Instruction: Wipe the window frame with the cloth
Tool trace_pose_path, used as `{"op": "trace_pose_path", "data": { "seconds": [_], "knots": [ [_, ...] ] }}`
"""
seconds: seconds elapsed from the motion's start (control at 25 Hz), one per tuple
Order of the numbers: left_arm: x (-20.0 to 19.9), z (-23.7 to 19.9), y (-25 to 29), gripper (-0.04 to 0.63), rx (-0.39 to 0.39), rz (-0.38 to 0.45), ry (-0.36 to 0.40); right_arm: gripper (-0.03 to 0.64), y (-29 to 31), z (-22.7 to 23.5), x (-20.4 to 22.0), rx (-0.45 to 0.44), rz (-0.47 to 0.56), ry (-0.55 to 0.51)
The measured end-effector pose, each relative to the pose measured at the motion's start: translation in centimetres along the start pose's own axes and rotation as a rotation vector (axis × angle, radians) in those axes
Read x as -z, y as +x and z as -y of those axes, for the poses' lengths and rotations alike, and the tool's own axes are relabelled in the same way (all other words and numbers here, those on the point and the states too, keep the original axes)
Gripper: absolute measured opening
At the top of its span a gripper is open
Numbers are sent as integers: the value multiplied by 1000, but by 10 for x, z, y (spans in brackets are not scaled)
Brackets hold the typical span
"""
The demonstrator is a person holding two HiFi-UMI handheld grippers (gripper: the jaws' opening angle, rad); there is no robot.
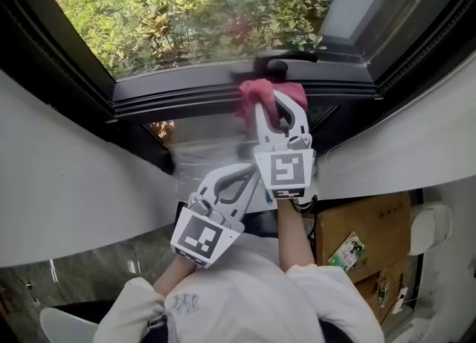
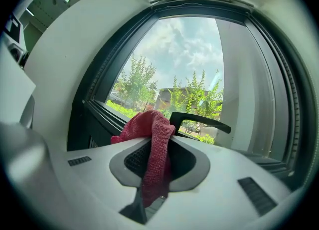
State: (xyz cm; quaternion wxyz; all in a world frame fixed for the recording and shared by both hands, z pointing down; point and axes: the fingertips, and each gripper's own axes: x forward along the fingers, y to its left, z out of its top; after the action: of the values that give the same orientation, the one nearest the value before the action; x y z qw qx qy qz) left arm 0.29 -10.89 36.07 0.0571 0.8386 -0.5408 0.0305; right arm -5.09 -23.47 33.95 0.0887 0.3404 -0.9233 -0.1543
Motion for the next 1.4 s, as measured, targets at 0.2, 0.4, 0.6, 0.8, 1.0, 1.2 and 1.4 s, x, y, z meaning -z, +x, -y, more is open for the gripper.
{"op": "trace_pose_path", "data": {
  "seconds": [0.2,0.4,0.6,0.8,1.0,1.2,1.4],
  "knots": [
    [10,-9,-17,9,-31,-15,-34,67,2,-2,-1,-40,33,94],
    [10,-25,-37,9,-86,17,-44,67,1,-3,-1,-45,75,95],
    [12,-31,-57,9,-102,25,-55,67,-13,5,-7,-63,172,213],
    [21,-33,-71,9,-93,5,-52,67,-44,26,-26,-33,265,272],
    [21,-37,-79,9,-113,6,-72,67,-82,69,-44,71,246,207],
    [18,-50,-75,9,-175,24,-87,67,-113,138,-60,332,187,11],
    [3,-51,-45,9,-171,48,-88,67,-122,209,-82,509,160,-133]
  ]
}}
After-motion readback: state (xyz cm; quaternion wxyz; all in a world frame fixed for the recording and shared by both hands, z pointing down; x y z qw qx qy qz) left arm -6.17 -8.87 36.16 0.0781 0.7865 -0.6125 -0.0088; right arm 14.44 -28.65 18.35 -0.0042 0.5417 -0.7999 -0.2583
